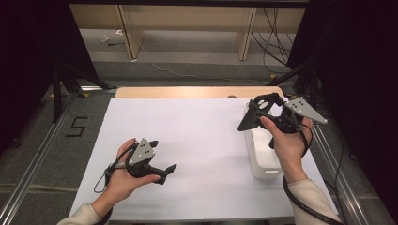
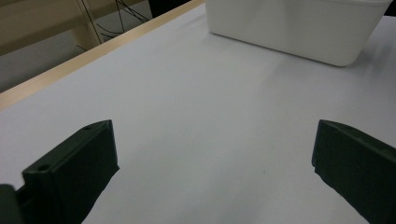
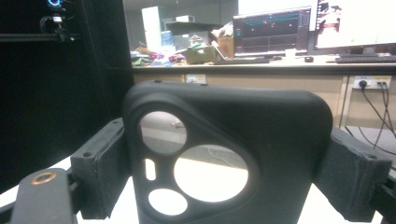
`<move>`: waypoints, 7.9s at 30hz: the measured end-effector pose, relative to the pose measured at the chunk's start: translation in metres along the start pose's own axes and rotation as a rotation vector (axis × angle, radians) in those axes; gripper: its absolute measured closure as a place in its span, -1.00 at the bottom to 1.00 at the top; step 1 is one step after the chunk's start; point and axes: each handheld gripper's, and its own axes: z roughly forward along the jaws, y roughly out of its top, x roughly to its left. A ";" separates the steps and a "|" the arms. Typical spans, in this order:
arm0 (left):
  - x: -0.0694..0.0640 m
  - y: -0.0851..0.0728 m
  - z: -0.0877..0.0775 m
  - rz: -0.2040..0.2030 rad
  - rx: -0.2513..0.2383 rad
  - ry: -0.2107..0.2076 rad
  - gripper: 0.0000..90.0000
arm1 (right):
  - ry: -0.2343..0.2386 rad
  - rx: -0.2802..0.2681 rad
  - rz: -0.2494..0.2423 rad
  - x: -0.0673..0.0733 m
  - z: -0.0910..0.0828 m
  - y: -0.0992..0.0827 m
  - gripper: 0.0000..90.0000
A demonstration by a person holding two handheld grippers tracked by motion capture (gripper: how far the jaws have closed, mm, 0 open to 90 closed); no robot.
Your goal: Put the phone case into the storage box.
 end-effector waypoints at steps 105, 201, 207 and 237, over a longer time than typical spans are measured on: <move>-0.001 0.000 0.003 -0.003 -0.003 -0.012 -1.00 | -0.182 0.076 -0.034 -0.046 0.011 -0.014 -0.66; -0.001 0.000 0.003 -0.004 -0.003 -0.015 -1.00 | -0.198 0.149 -0.055 -0.053 0.053 -0.018 -0.65; -0.001 0.001 0.003 -0.002 -0.004 -0.013 -1.00 | -0.195 0.151 -0.057 -0.052 0.056 -0.016 -0.65; -0.001 0.001 0.003 -0.003 -0.003 -0.015 -1.00 | -0.209 0.169 -0.052 -0.056 0.066 -0.018 -0.65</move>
